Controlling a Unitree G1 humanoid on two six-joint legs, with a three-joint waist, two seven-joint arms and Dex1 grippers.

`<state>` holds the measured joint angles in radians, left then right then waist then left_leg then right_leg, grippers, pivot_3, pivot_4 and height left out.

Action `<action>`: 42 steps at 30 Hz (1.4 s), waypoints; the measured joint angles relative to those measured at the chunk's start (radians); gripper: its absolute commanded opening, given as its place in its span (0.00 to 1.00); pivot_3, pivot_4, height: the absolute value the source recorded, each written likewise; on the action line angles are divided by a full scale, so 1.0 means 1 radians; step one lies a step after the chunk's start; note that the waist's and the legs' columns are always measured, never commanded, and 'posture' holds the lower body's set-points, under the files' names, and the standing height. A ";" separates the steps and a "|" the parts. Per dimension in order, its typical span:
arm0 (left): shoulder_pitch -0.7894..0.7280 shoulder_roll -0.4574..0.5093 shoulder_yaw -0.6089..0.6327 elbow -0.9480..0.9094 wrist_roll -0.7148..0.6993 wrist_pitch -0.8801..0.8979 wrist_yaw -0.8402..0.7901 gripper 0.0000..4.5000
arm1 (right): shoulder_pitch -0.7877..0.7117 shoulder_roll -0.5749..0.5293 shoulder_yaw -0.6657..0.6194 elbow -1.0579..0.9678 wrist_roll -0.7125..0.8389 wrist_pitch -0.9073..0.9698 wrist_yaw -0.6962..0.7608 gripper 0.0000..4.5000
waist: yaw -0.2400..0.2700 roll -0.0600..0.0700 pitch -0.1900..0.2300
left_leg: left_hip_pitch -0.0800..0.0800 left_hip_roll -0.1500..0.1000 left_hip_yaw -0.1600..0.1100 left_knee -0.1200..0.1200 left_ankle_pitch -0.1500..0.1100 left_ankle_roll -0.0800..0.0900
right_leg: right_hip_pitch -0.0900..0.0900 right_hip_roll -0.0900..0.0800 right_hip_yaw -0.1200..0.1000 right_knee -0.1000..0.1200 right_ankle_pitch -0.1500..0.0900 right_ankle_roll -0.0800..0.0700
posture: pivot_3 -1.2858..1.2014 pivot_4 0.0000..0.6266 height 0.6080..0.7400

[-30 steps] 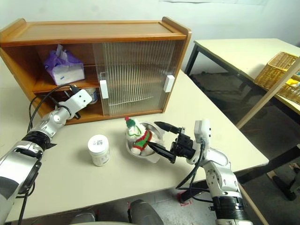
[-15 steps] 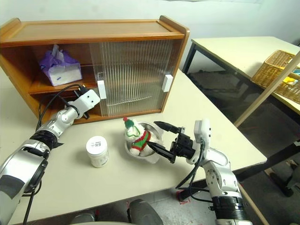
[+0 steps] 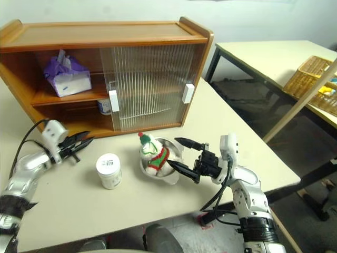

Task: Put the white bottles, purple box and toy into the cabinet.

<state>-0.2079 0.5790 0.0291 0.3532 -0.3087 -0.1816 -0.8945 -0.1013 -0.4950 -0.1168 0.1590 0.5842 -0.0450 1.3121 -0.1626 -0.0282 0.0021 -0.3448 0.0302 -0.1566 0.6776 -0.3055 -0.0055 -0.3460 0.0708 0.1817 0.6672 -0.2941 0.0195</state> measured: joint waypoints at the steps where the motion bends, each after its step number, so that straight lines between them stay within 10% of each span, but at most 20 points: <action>1: 0.046 0.025 0.018 -0.052 -0.069 0.023 -0.086 0.61 | -0.002 -0.002 -0.001 0.006 0.000 0.000 0.006 1.00 | 0.004 0.001 -0.001 | 0.000 0.001 0.000 0.000 0.000 0.000 | -0.002 0.000 0.000 0.001 0.000 -0.001 | 0.45 0.00 1.00; 7: 0.193 0.080 0.030 -0.179 -0.214 0.141 -0.354 1.00 | -0.006 -0.022 -0.011 0.020 0.000 0.000 0.031 1.00 | 0.027 0.009 -0.005 | -0.001 0.004 0.000 0.000 0.001 -0.001 | -0.005 -0.001 -0.002 0.002 0.003 -0.007 | 0.45 0.00 1.00; 27: 0.023 -0.086 -0.213 -0.073 0.061 0.047 -0.370 1.00 | -0.029 -0.052 -0.015 -0.081 -0.001 0.074 -0.019 1.00 | 0.023 0.013 -0.008 | -0.004 0.008 0.003 0.000 0.001 -0.001 | -0.009 0.000 -0.004 0.000 0.006 -0.007 | 0.43 0.00 1.00; 32: 0.024 -0.092 -0.244 -0.060 0.088 0.030 -0.356 0.72 | -0.029 -0.068 -0.018 -0.082 -0.001 0.078 -0.024 1.00 | 0.023 0.013 -0.008 | -0.004 0.007 0.003 0.000 0.001 -0.001 | -0.009 0.000 -0.003 0.000 0.005 -0.006 | 0.43 0.00 1.00; 42: 0.050 -0.104 -0.159 -0.061 0.115 -0.044 -0.163 0.71 | -0.037 -0.071 -0.018 -0.068 -0.001 0.078 -0.024 1.00 | 0.021 0.013 -0.008 | -0.003 0.007 0.004 0.000 0.002 0.000 | -0.008 0.001 -0.003 0.000 0.006 -0.004 | 0.44 0.00 1.00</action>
<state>-0.1583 0.4745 -0.1301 0.2927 -0.1938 -0.2255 -1.0575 -0.1379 -0.5656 -0.1344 0.0913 0.5832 0.0327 1.2884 -0.1420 -0.0150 -0.0060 -0.3481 0.0376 -0.1531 0.6775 -0.3033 -0.0055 -0.3545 0.0716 0.1785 0.6674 -0.2881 0.0152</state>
